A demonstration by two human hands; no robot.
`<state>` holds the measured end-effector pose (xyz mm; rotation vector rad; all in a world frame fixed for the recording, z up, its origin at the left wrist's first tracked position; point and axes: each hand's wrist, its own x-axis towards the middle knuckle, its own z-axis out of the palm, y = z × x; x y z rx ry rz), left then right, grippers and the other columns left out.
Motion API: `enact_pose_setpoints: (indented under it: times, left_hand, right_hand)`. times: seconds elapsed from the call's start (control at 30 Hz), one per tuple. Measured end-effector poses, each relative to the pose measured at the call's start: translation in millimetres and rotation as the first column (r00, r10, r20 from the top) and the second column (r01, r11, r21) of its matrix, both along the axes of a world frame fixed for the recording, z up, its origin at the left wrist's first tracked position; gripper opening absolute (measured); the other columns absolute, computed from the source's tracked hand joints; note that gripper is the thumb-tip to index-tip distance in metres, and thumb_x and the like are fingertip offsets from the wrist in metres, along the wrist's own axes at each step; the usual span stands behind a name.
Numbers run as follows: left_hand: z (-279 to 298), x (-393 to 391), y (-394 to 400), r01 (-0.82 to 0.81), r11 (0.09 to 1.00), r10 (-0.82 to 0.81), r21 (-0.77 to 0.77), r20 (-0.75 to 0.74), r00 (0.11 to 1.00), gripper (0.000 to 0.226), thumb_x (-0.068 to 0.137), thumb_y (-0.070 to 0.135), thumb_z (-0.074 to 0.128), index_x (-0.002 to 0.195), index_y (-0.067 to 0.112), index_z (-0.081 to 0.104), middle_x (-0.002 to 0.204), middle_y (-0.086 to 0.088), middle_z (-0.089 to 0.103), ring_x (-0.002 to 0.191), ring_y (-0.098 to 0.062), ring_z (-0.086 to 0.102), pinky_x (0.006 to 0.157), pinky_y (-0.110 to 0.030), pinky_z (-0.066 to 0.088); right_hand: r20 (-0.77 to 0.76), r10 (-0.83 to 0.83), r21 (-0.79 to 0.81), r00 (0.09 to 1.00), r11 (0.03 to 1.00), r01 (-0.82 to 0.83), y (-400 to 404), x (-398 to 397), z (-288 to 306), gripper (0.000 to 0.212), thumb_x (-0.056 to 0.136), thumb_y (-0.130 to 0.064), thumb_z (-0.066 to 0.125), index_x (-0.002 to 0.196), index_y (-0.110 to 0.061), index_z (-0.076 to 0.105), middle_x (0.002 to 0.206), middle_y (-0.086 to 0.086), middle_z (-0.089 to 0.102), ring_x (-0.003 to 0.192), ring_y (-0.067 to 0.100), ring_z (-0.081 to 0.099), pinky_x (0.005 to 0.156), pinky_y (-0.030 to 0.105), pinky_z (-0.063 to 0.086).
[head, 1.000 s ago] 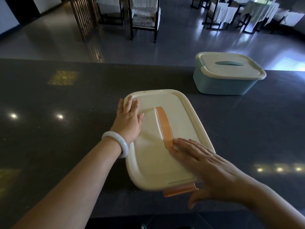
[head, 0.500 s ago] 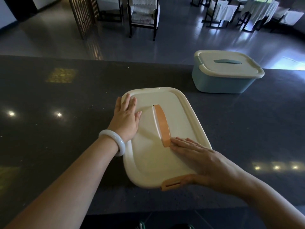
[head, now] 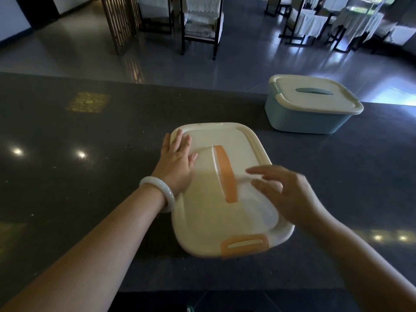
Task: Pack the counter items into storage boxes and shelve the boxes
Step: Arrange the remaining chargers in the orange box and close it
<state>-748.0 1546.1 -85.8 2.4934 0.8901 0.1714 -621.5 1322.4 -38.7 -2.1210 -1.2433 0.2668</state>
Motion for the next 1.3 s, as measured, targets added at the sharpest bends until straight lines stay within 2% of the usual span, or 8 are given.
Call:
enact_pose_setpoints:
  times: [0.13, 0.3, 0.43, 0.53, 0.63, 0.77, 0.97, 1.3]
  left_hand:
    - [-1, 0, 2, 0.028, 0.998, -0.027, 0.058, -0.032, 0.999, 0.06, 0.103, 0.04, 0.019, 0.155, 0.016, 0.001, 0.162, -0.001, -0.012, 0.147, -0.028, -0.017, 0.119, -0.045, -0.002]
    - [-3, -3, 4, 0.048, 0.999, -0.048, 0.012, -0.022, 0.999, 0.062, 0.103, 0.042, 0.023, 0.154, 0.025, -0.009, 0.161, 0.006, -0.016, 0.146, -0.025, -0.021, 0.117, -0.046, 0.002]
    - [0, -2, 3, 0.039, 0.999, -0.039, 0.031, 0.013, 0.999, 0.06, 0.103, 0.038, 0.027, 0.155, 0.023, 0.003, 0.162, 0.004, -0.009, 0.147, -0.026, -0.018, 0.118, -0.045, 0.005]
    - [2, -2, 3, 0.034, 0.999, -0.034, 0.025, 0.005, 0.999, 0.06, 0.102, 0.039, 0.027, 0.155, 0.023, 0.003, 0.162, 0.004, -0.009, 0.147, -0.026, -0.018, 0.119, -0.045, 0.007]
    - [3, -2, 2, 0.029, 0.999, -0.029, 0.024, -0.003, 1.0, 0.06, 0.103, 0.04, 0.027, 0.155, 0.024, 0.002, 0.162, 0.005, -0.01, 0.147, -0.025, -0.019, 0.119, -0.043, 0.006]
    - [3, -1, 1, 0.029, 0.999, -0.029, 0.014, 0.013, 0.999, 0.061, 0.102, 0.04, 0.029, 0.155, 0.024, 0.003, 0.162, 0.006, -0.01, 0.147, -0.024, -0.019, 0.119, -0.043, 0.008]
    - [0, -1, 1, 0.027, 1.0, -0.027, -0.003, -0.01, 1.0, 0.064, 0.102, 0.043, 0.027, 0.154, 0.028, -0.006, 0.161, 0.009, -0.017, 0.146, -0.024, -0.022, 0.118, -0.045, 0.008]
    - [-7, 0, 4, 0.03, 0.999, -0.03, -0.023, 0.007, 1.0, 0.063, 0.101, 0.047, 0.024, 0.154, 0.029, -0.006, 0.16, 0.011, -0.019, 0.144, -0.021, -0.025, 0.117, -0.042, 0.002]
  right_hand:
    - [0.103, -0.052, -0.037, 0.993, 0.998, 0.056, 61, 38, 12, 0.039, 0.09, -0.039, 0.06, 0.127, -0.028, 0.055, 0.132, -0.006, 0.054, 0.119, 0.015, 0.05, 0.096, 0.036, 0.044]
    - [0.11, 0.054, -0.291, 0.992, 0.956, -0.02, 153, 71, 10, 0.06, 0.094, -0.049, 0.05, 0.146, -0.024, 0.035, 0.152, 0.003, 0.034, 0.14, 0.026, 0.03, 0.111, 0.043, 0.03]
    - [-0.025, 0.061, -0.434, 0.998, 0.898, -0.066, 192, 81, 0, 0.058, 0.094, -0.057, 0.044, 0.144, -0.03, 0.038, 0.146, 0.002, 0.042, 0.129, 0.025, 0.045, 0.097, 0.036, 0.039]
    - [-0.089, 0.022, -0.462, 0.996, 0.885, -0.06, 199, 89, -4, 0.046, 0.09, -0.056, 0.051, 0.129, -0.031, 0.054, 0.124, -0.004, 0.057, 0.097, 0.013, 0.056, 0.074, 0.025, 0.038]
    - [-0.082, 0.015, -0.406, 0.997, 0.913, -0.047, 201, 93, -5, 0.036, 0.088, -0.05, 0.06, 0.116, -0.028, 0.062, 0.101, -0.008, 0.06, 0.078, 0.004, 0.051, 0.059, 0.018, 0.034]
    - [-0.131, 0.014, -0.361, 0.991, 0.931, -0.061, 197, 95, -2, 0.028, 0.088, -0.037, 0.066, 0.112, -0.024, 0.066, 0.102, -0.004, 0.061, 0.086, 0.009, 0.056, 0.065, 0.018, 0.039]
    - [-0.137, 0.112, -0.315, 0.984, 0.937, -0.15, 179, 93, 5, 0.034, 0.091, -0.025, 0.063, 0.125, -0.021, 0.062, 0.113, -0.002, 0.06, 0.104, 0.016, 0.056, 0.095, 0.03, 0.045]
    - [-0.12, 0.112, -0.251, 0.986, 0.958, -0.139, 174, 94, -6, 0.03, 0.089, -0.032, 0.066, 0.119, -0.028, 0.062, 0.106, -0.009, 0.06, 0.09, 0.005, 0.055, 0.074, 0.016, 0.039]
